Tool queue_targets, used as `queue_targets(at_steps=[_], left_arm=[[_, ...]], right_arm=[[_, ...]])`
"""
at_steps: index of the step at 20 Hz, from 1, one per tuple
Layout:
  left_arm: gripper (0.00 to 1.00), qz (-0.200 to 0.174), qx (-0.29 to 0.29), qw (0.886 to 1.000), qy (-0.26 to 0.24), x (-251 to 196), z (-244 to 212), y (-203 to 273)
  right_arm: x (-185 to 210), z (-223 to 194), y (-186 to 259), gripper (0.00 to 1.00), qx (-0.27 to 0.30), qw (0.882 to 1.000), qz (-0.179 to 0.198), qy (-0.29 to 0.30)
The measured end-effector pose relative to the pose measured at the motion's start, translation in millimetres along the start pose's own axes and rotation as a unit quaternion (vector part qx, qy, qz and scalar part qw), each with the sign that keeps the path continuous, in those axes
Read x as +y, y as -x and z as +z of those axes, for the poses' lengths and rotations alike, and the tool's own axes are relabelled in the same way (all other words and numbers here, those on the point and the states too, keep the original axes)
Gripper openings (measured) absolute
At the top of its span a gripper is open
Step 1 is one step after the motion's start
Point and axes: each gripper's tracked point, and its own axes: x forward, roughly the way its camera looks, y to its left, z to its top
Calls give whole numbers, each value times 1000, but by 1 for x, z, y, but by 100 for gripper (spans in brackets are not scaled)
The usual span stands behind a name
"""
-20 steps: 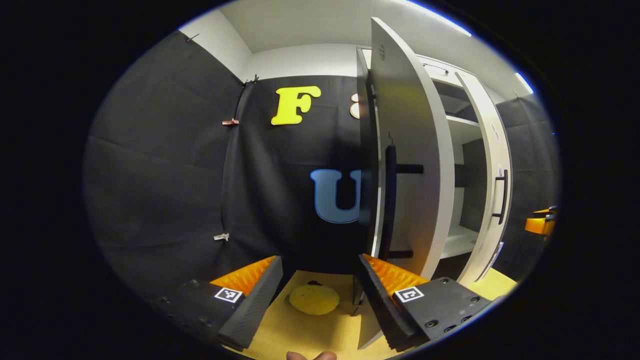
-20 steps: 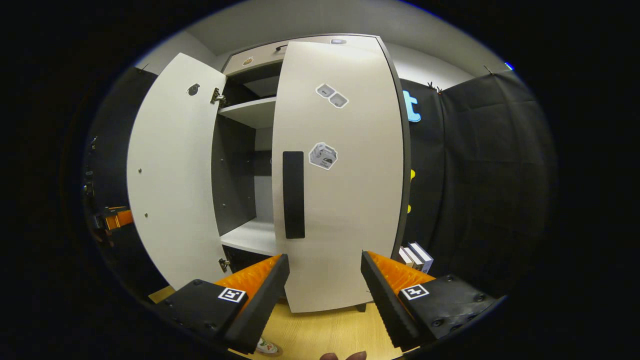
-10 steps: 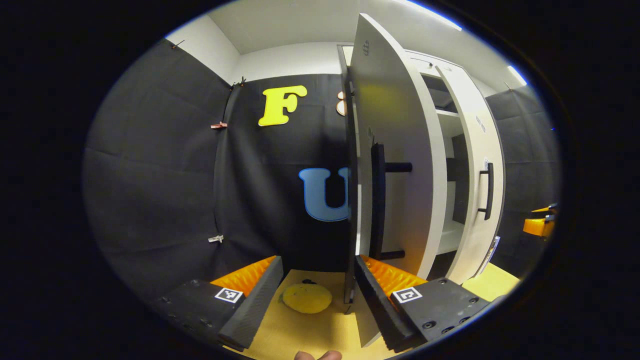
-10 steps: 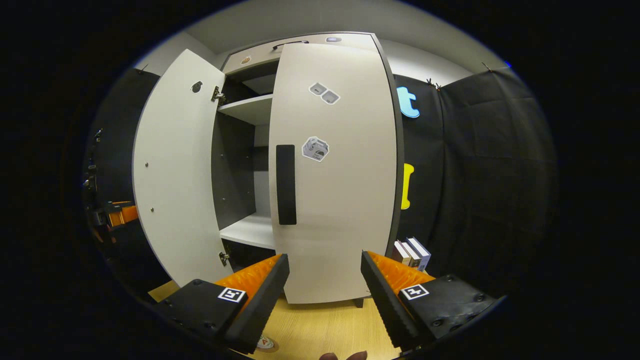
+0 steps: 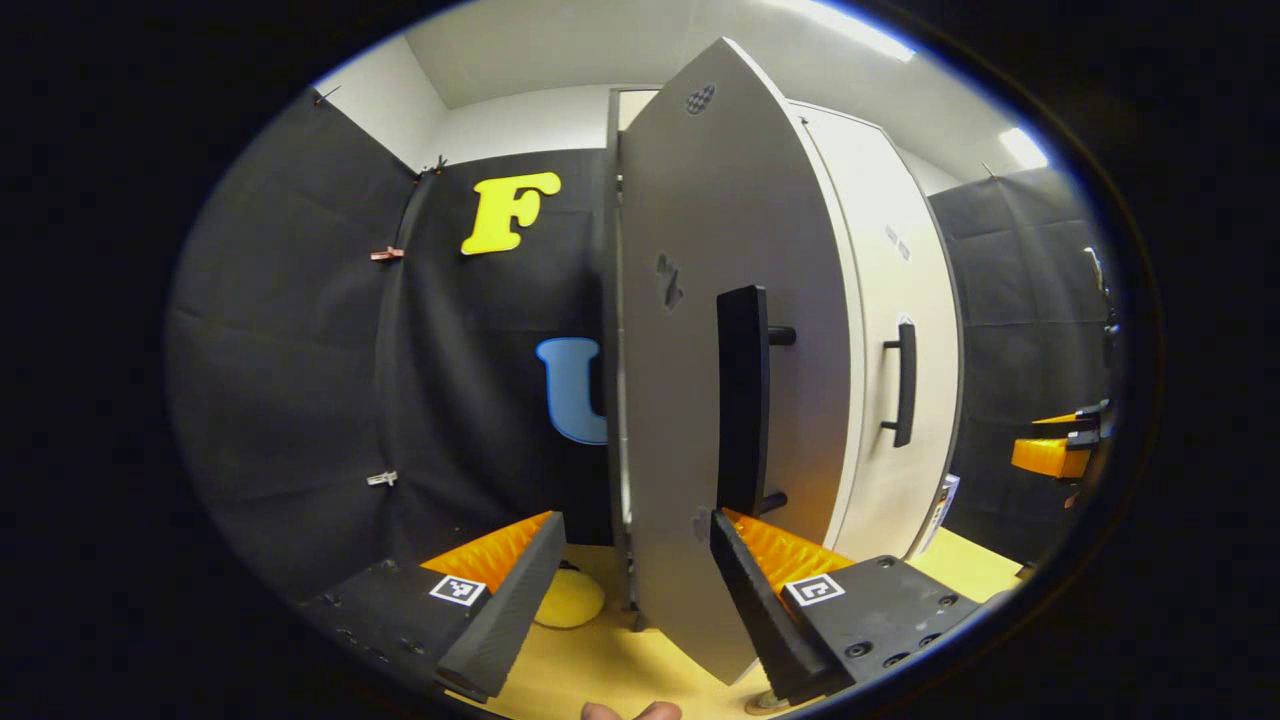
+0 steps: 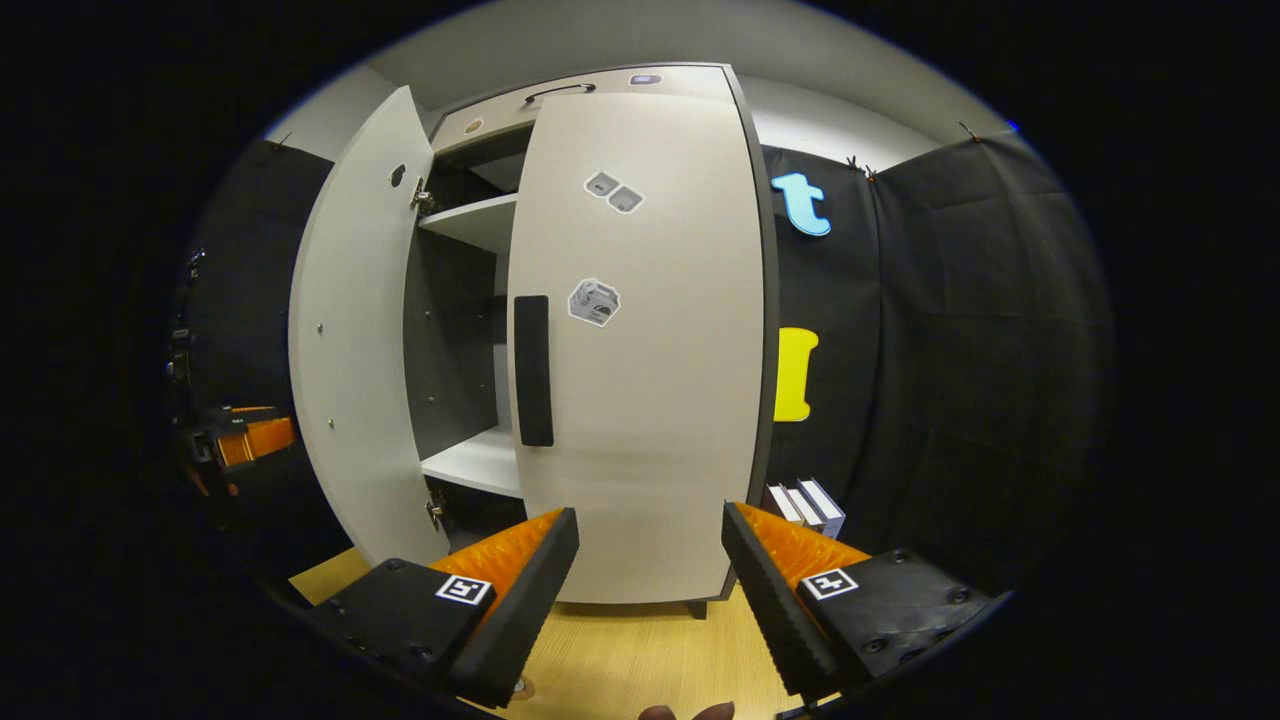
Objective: Grasp the bottle in the cabinet with the left hand and place it on the coaster, then close the right door with the right hand and the left door with the left hand.
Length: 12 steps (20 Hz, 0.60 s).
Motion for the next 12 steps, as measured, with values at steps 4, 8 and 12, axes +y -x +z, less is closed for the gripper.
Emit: queue_targets(at_steps=[4,8,12], left_arm=[[94,-19,-1,1000,4,-37,5,-33],[92,-24,0,999,22,-65,5,-55],[94,-22,-3,1000,0,-79,6,-68]], right_arm=[[-21,10,-5,96,-7,1000,-11,-14],[-37,18,-6,96,-14,999,-18,-27],[-47,22,-6,96,-18,999,-20,-28]])
